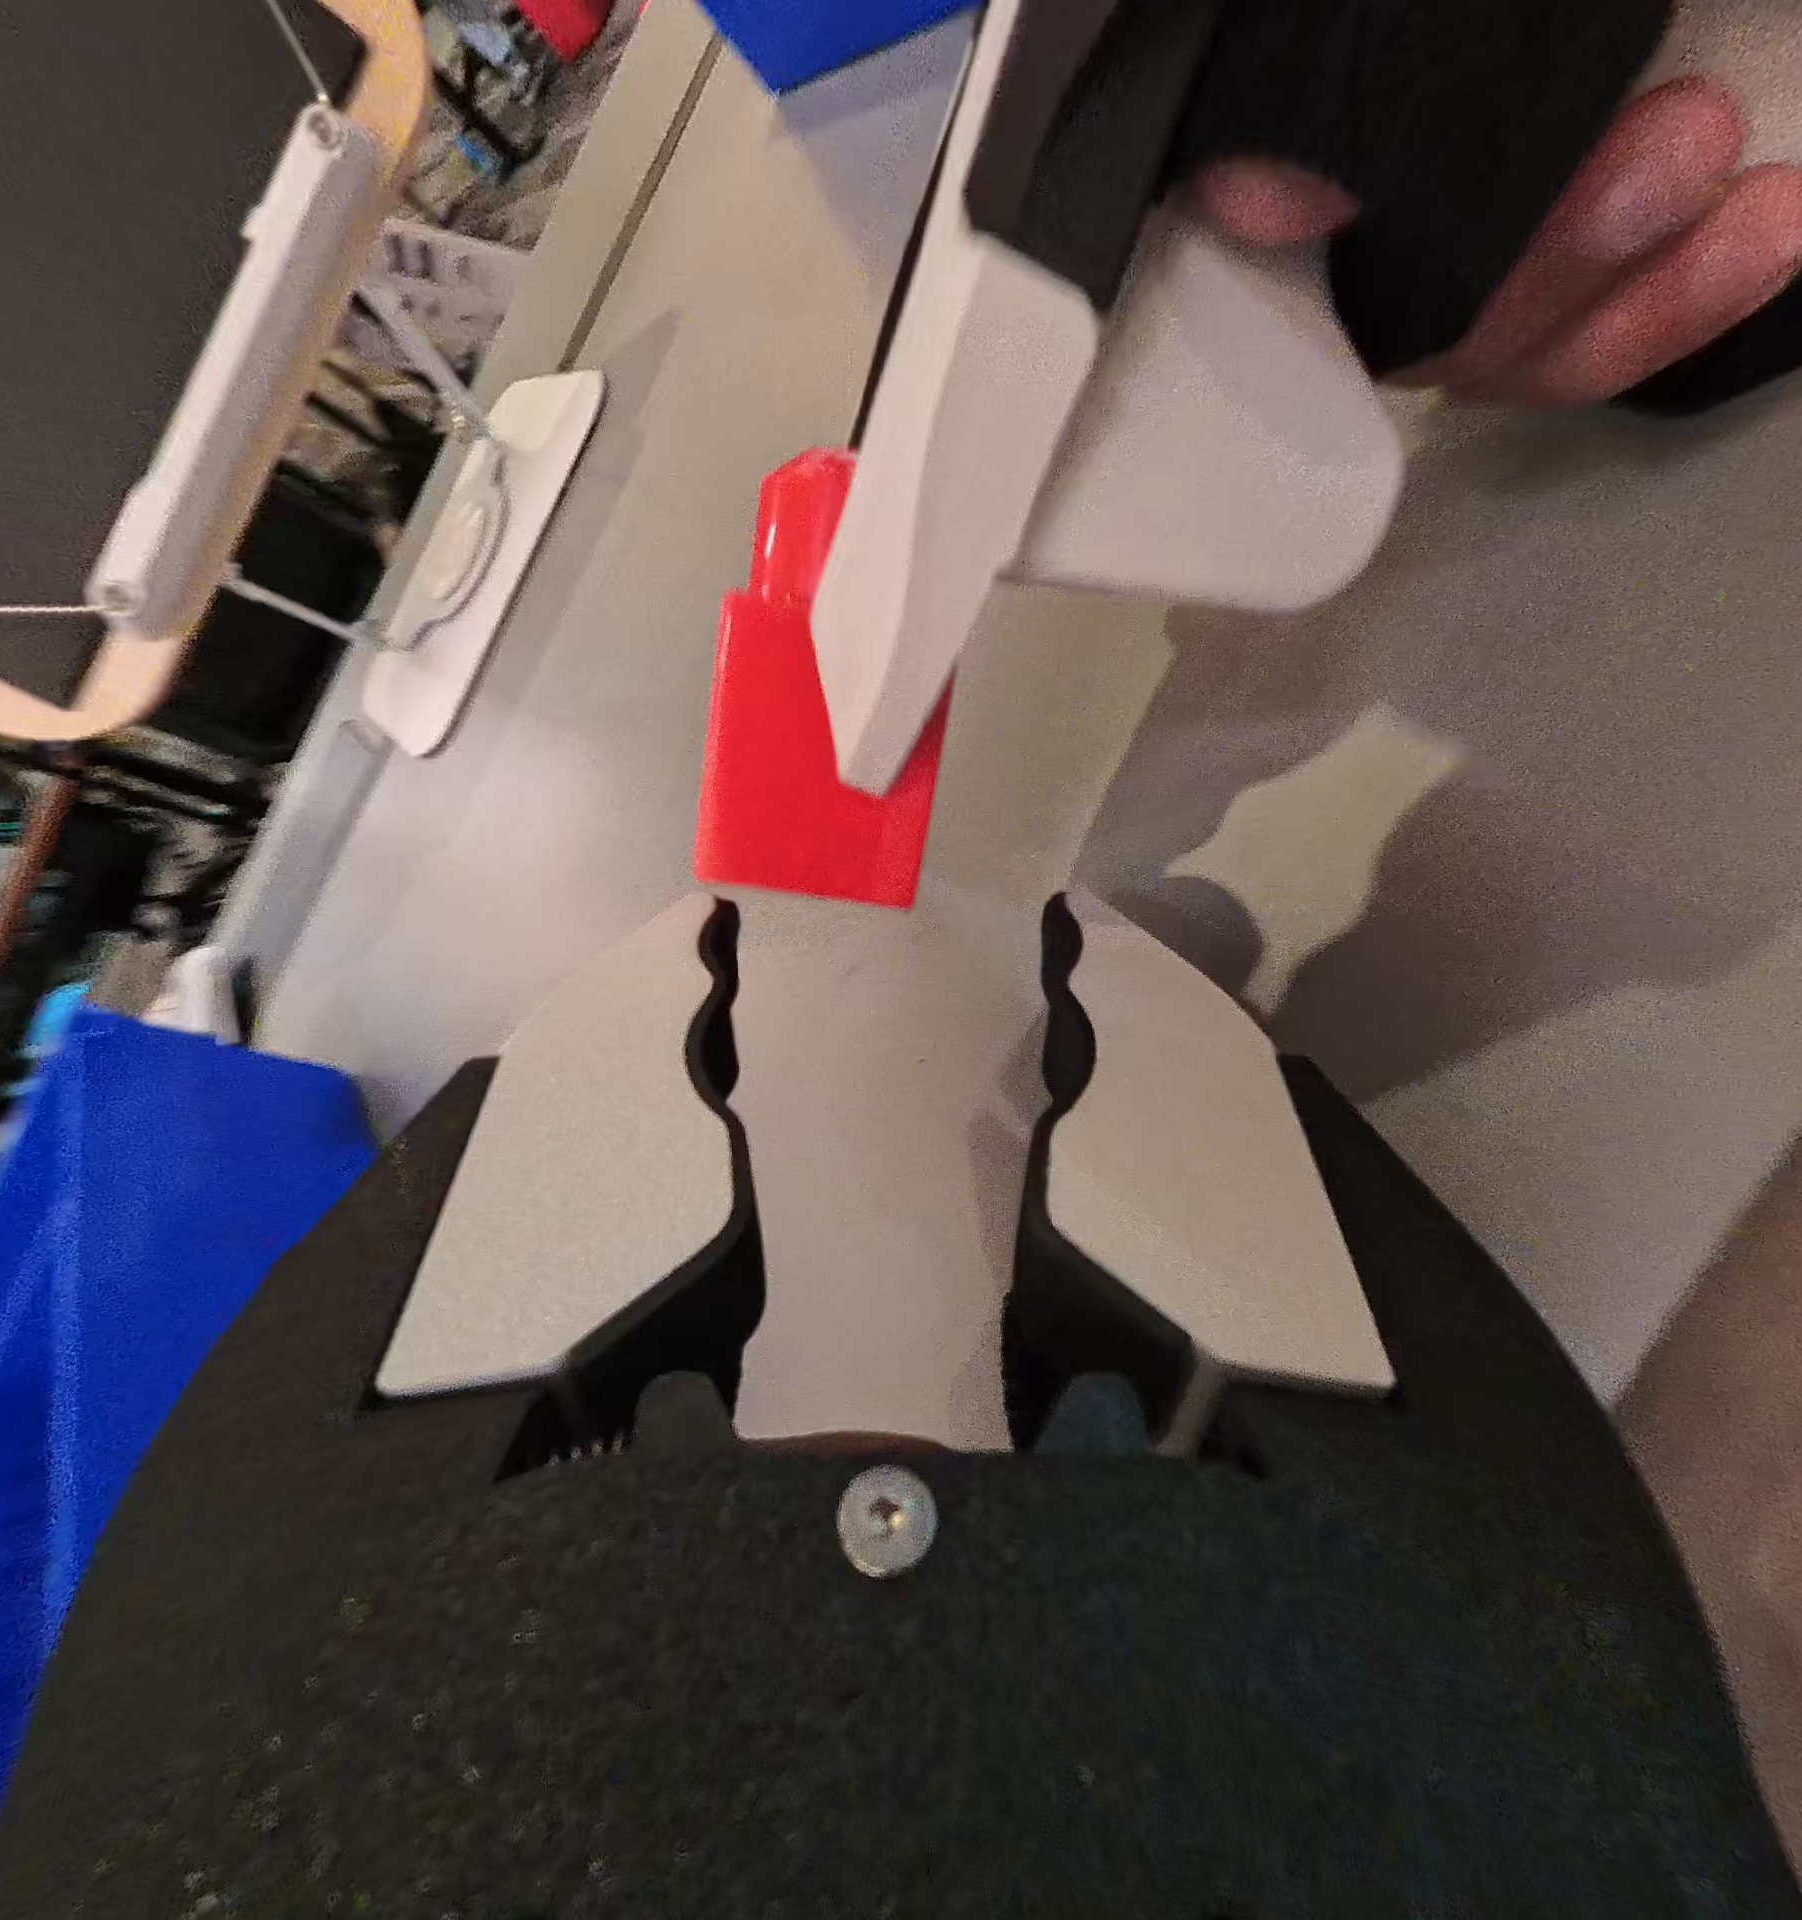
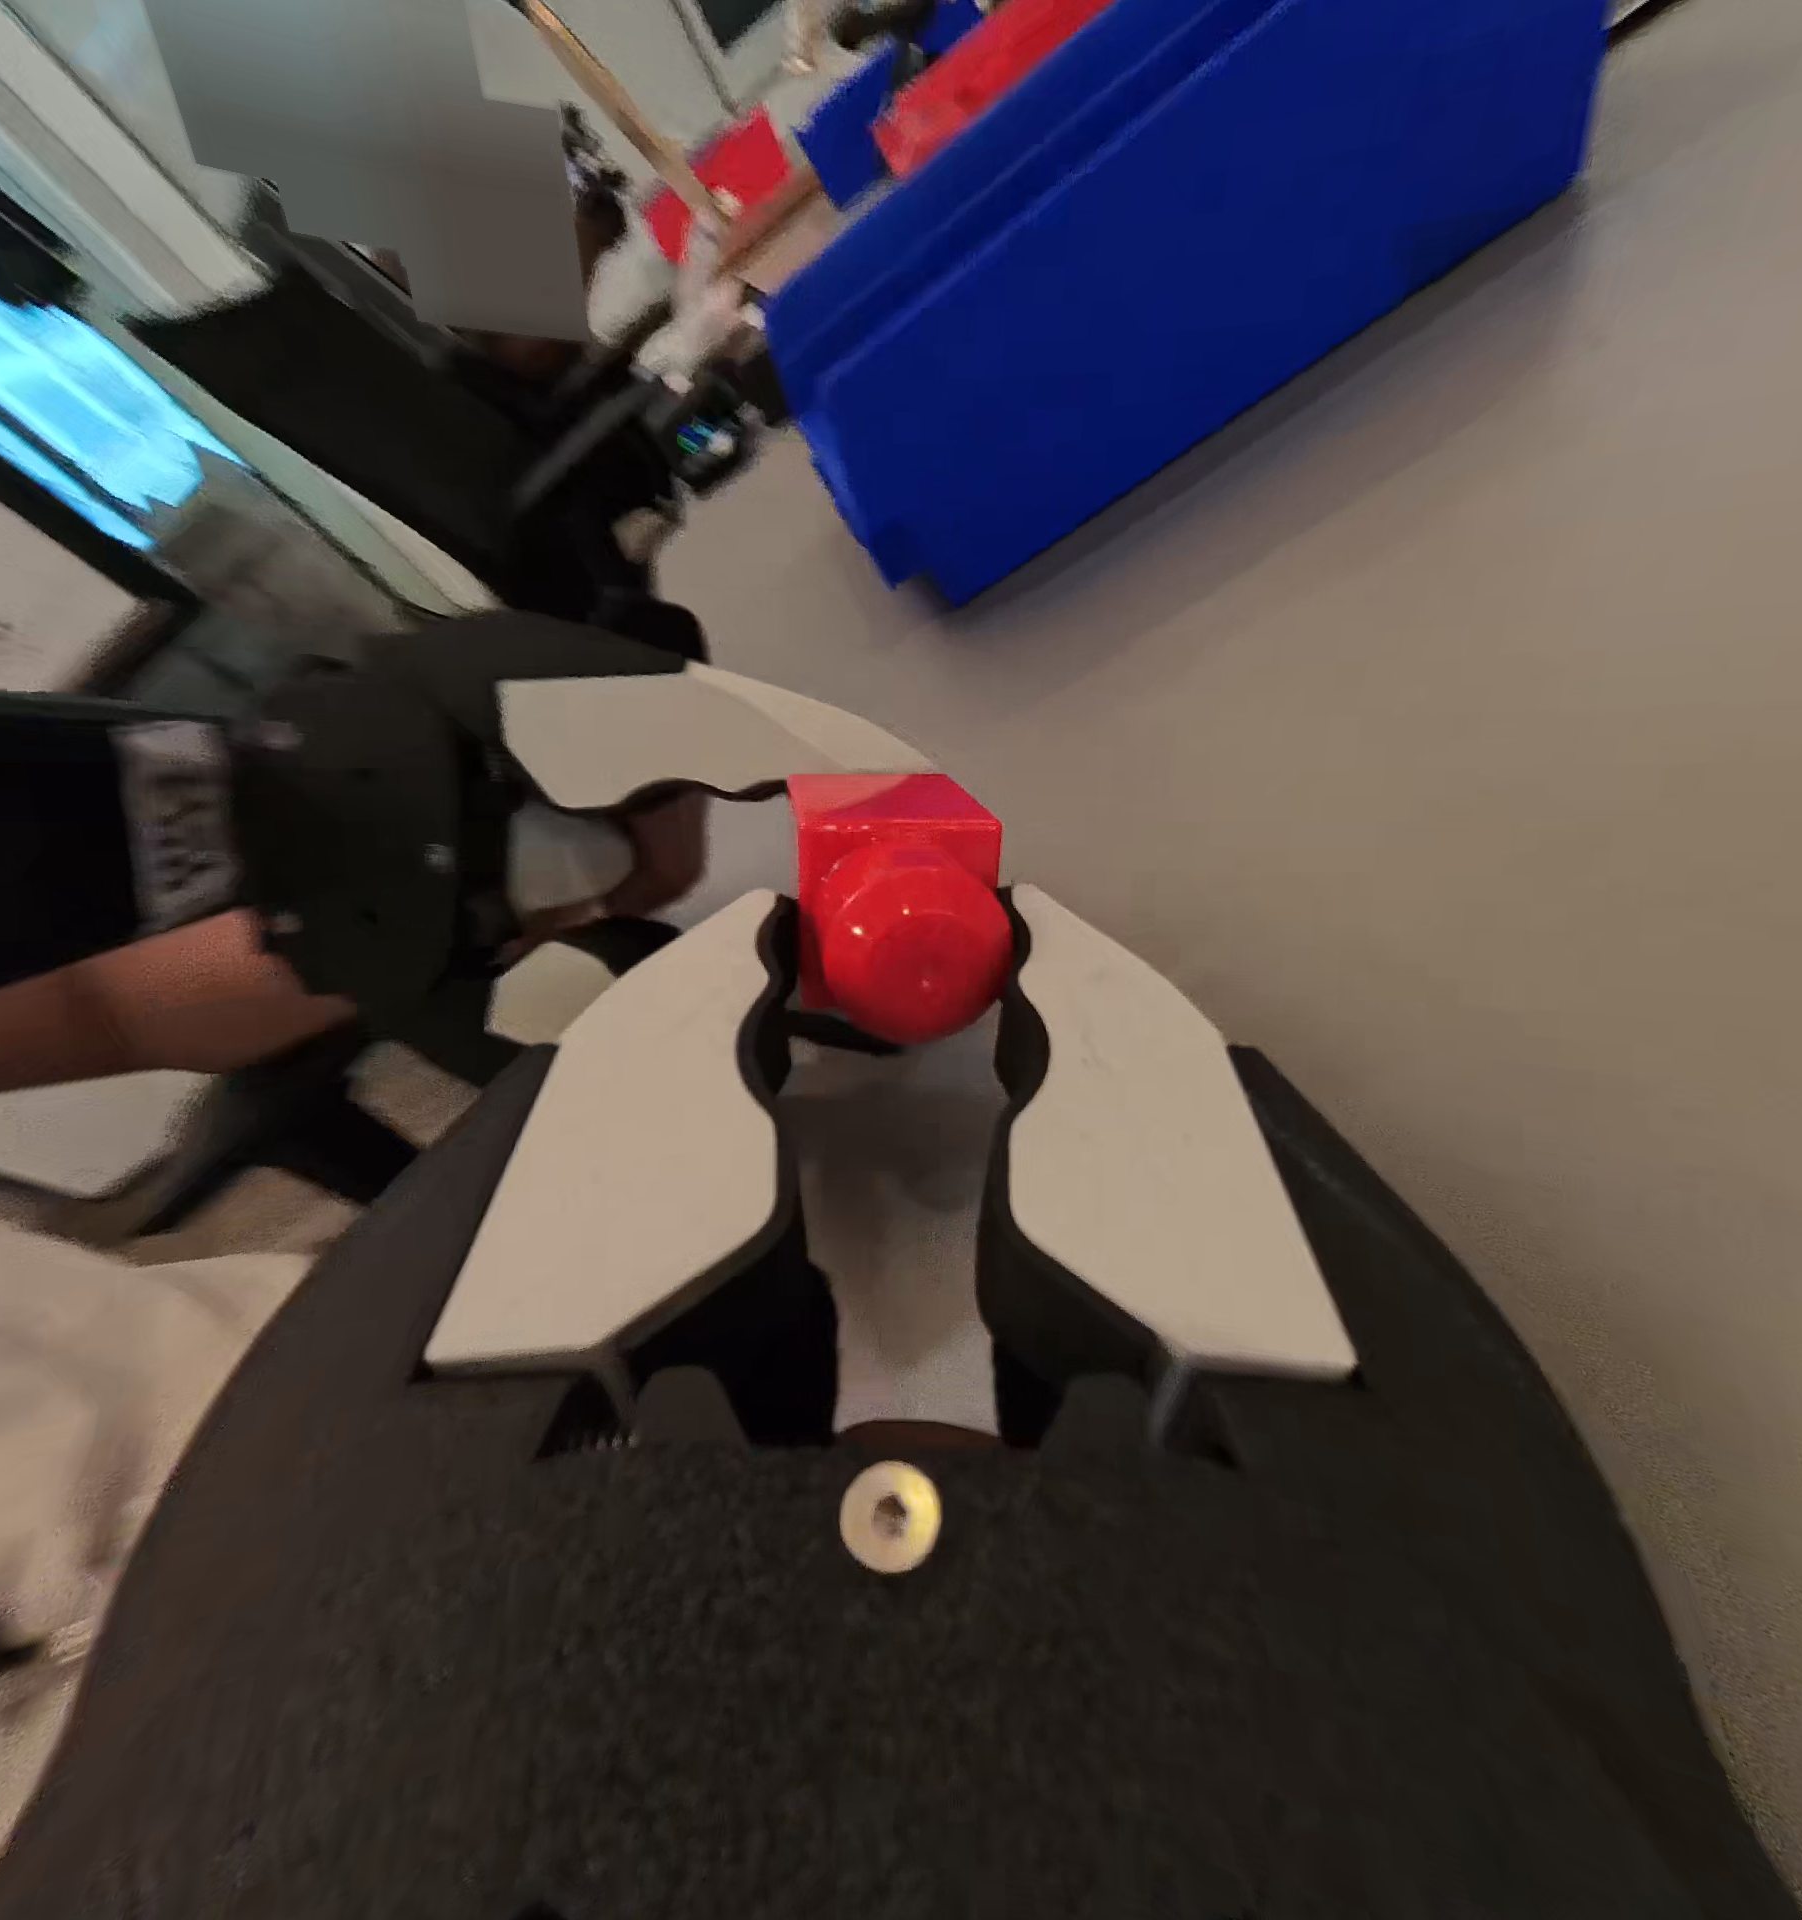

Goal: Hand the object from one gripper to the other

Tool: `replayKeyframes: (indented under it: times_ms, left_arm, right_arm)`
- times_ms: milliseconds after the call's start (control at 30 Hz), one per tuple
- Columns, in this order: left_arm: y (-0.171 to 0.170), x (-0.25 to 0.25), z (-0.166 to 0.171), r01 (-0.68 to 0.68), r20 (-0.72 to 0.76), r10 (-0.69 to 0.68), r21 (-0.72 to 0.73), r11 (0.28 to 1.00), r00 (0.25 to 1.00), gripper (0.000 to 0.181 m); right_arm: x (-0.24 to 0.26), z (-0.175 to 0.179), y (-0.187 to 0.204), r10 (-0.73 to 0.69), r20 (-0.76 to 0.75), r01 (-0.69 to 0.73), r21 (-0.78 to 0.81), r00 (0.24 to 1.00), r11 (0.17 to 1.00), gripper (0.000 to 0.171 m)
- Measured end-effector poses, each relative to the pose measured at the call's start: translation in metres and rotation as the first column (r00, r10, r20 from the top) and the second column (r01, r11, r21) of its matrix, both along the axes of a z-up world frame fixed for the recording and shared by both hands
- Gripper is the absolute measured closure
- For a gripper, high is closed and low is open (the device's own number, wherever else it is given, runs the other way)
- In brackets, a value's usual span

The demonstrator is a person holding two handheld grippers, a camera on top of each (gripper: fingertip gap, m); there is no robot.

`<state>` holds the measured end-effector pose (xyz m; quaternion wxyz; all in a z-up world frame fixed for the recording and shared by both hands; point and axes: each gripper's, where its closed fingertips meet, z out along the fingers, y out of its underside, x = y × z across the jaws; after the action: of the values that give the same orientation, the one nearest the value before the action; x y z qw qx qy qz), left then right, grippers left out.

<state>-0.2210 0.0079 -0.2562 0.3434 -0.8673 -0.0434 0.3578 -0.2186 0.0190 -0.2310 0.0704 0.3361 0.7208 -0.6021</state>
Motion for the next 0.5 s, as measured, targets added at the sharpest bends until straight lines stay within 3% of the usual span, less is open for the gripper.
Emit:
replayKeyframes:
  times_ms: [67, 133, 233, 300, 367, 500]
  left_arm:
    - [0.006, 0.013, 0.003, 0.072, 0.13, -0.088, 0.122, 0.99, 0.988, 0.12]
    - [0.012, 0.026, 0.016, 0.15, 0.204, -0.209, 0.273, 0.95, 0.956, 0.113]
    - [0.018, 0.046, 0.048, 0.241, 0.214, -0.38, 0.482, 0.842, 0.9, 0.098]
    - [0.02, 0.055, 0.067, 0.26, 0.215, -0.454, 0.581, 0.771, 0.865, 0.091]
    - [0.022, 0.071, 0.08, 0.287, 0.237, -0.55, 0.655, 0.699, 0.801, 0.092]
    - [0.021, 0.099, 0.093, 0.319, 0.301, -0.711, 0.737, 0.597, 0.636, 0.095]
  right_arm:
    - [0.013, 0.014, 0.002, 0.128, 0.117, -0.106, -0.175, 0.985, 0.979, 0.135]
    - [0.03, 0.027, 0.003, 0.309, 0.25, -0.208, -0.361, 0.917, 0.909, 0.135]
    - [0.045, 0.052, 0.007, 0.521, 0.325, -0.239, -0.618, 0.789, 0.749, 0.135]
    - [0.056, 0.068, 0.008, 0.644, 0.297, -0.267, -0.73, 0.705, 0.63, 0.135]
    - [0.071, 0.071, 0.001, 0.717, 0.286, -0.328, -0.74, 0.636, 0.587, 0.135]
    - [0.1, 0.058, -0.011, 0.781, 0.282, -0.495, -0.642, 0.557, 0.585, 0.135]
